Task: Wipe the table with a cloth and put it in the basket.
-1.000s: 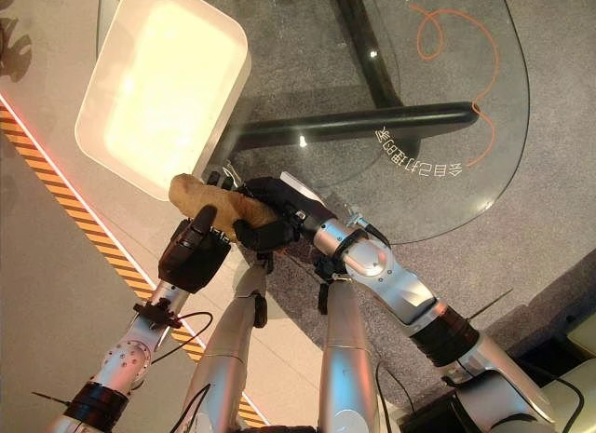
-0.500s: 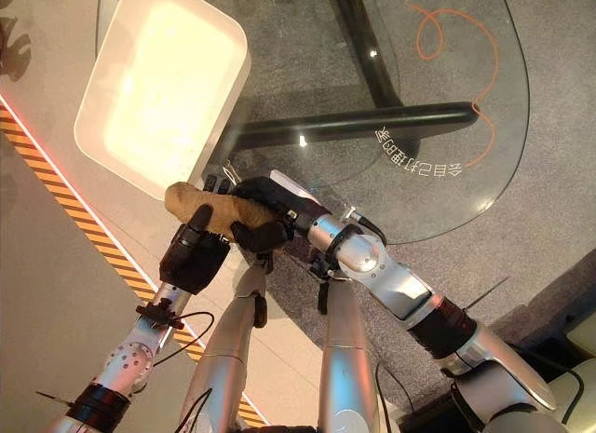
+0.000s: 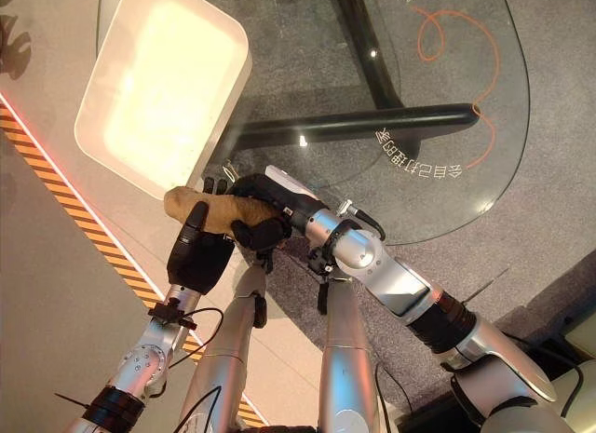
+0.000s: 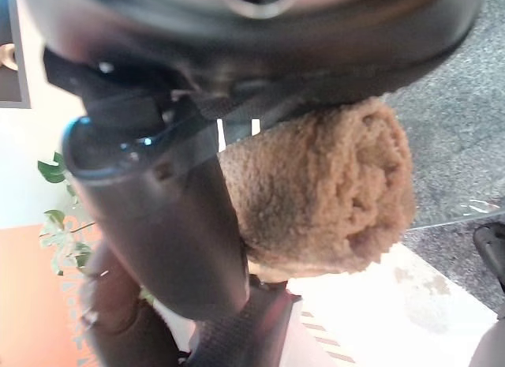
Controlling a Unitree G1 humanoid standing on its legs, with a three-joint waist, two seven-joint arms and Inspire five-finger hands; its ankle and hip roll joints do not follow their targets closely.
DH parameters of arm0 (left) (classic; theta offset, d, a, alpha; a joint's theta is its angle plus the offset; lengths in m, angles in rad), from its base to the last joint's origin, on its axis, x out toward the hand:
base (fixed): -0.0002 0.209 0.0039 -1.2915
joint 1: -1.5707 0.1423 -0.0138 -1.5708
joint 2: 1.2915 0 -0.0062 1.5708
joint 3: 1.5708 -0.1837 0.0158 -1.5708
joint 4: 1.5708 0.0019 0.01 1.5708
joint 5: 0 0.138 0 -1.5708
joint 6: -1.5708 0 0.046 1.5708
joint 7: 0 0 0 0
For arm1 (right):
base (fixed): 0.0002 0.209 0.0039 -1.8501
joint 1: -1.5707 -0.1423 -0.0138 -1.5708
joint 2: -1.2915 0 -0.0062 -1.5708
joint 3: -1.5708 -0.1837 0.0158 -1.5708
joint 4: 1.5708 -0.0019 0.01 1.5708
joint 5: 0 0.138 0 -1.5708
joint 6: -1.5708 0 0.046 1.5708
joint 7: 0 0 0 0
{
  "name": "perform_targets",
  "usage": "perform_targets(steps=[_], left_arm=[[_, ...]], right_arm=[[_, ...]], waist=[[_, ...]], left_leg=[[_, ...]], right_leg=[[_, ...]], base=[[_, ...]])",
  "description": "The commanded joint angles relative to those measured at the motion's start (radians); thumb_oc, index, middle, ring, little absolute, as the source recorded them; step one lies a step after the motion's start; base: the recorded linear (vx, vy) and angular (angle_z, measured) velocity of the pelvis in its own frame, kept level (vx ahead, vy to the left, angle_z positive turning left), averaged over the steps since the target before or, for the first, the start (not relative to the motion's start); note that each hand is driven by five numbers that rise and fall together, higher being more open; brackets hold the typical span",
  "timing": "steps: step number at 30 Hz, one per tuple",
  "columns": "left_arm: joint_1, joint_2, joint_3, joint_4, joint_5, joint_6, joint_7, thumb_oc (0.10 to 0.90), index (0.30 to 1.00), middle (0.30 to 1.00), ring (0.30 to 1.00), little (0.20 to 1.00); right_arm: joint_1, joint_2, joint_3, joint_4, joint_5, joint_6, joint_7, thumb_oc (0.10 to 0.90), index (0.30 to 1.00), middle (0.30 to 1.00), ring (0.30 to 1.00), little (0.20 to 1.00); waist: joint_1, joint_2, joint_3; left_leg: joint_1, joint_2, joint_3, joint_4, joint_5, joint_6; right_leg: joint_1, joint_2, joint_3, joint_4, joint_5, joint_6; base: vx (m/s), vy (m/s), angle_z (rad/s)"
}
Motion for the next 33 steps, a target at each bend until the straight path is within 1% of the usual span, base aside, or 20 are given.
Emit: perform_targets(steps=[1, 8, 19, 26, 27, 28, 29, 33], left_arm=[[-0.071, -0.029, 0.084, -0.219, -0.065, -0.021, -0.139, 0.1, 0.3, 0.3, 0.3, 0.2], [-0.067, -0.048, 0.105, -0.204, -0.09, -0.013, -0.166, 0.1, 0.3, 0.3, 0.3, 0.2], [-0.065, -0.055, 0.111, -0.205, -0.086, -0.006, -0.166, 0.1, 0.3, 0.3, 0.3, 0.2], [-0.062, -0.06, 0.117, -0.204, -0.082, 0.002, -0.17, 0.1, 0.3, 0.3, 0.3, 0.2], [-0.062, -0.061, 0.118, -0.201, -0.08, 0.003, -0.171, 0.1, 0.3, 0.3, 0.3, 0.2], [-0.061, -0.061, 0.119, -0.198, -0.079, 0.005, -0.174, 0.1, 0.3, 0.3, 0.3, 0.2], [-0.06, -0.062, 0.121, -0.197, -0.077, 0.007, -0.174, 0.1, 0.3, 0.3, 0.3, 0.2], [-0.055, -0.064, 0.13, -0.202, -0.07, 0.013, -0.171, 0.1, 0.3, 0.3, 0.3, 0.2]], right_arm=[[0.035, 0.034, 0.061, -0.074, 0.009, -0.023, 0.081, 0.1, 0.3, 0.3, 0.3, 0.2], [0.047, 0.041, 0.043, -0.073, 0.002, -0.017, 0.074, 0.1, 0.3, 0.3, 0.3, 0.2], [0.059, 0.042, 0.02, -0.072, -0.002, -0.031, 0.077, 0.1, 0.3, 0.3, 0.3, 0.2], [0.07, 0.049, 0.0, -0.075, 0.002, -0.046, 0.029, 0.1, 0.3, 0.3, 0.3, 0.2], [0.073, 0.053, -0.008, -0.073, 0.002, -0.064, 0.01, 0.506, 0.648, 0.648, 0.648, 0.606], [0.076, 0.054, -0.014, -0.074, 0.001, -0.076, 0.003, 0.676, 0.794, 0.794, 0.794, 0.776], [0.079, 0.056, -0.023, -0.077, 0.007, -0.081, -0.006, 0.8, 0.9, 0.9, 0.9, 0.9], [0.092, 0.067, -0.068, -0.094, 0.023, -0.12, -0.041, 0.8, 0.9, 0.9, 0.9, 0.9]], waist=[[0.019, -0.027, -0.025], [0.016, -0.027, -0.025], [0.015, -0.028, -0.025], [0.012, -0.028, -0.025], [0.011, -0.028, -0.025], [0.011, -0.029, -0.025], [0.01, -0.029, -0.025], [0.007, -0.032, -0.025]], left_leg=[[0.008, -0.033, 0.02, 0.118, -0.1, 0.011], [0.005, -0.034, 0.021, 0.12, -0.104, 0.011], [0.001, -0.034, 0.021, 0.124, -0.108, 0.01], [0.001, -0.034, 0.024, 0.122, -0.108, 0.011], [0.002, -0.034, 0.024, 0.121, -0.109, 0.011], [0.001, -0.033, 0.025, 0.122, -0.11, 0.011], [0.001, -0.033, 0.026, 0.124, -0.111, 0.011], [0.002, -0.032, 0.027, 0.124, -0.113, 0.013]], right_leg=[[0.027, 0.063, 0.1, -0.189, 0.137, 0.018], [0.023, 0.066, 0.105, -0.191, 0.136, 0.018], [0.02, 0.063, 0.107, -0.193, 0.137, 0.022], [0.019, 0.064, 0.109, -0.196, 0.139, 0.023], [0.019, 0.065, 0.11, -0.198, 0.14, 0.023], [0.019, 0.064, 0.11, -0.198, 0.14, 0.024], [0.019, 0.063, 0.111, -0.197, 0.141, 0.024], [0.02, 0.063, 0.112, -0.2, 0.144, 0.026]], base=[[0.0, 0.0, 0.0], [0.0, -0.003, 0.01], [0.0, 0.0, 0.0], [0.0, 0.0, 0.0], [0.0, 0.0, 0.0], [0.0, 0.0, 0.0], [0.0, 0.0, 0.0], [0.0, 0.0, 0.0]])
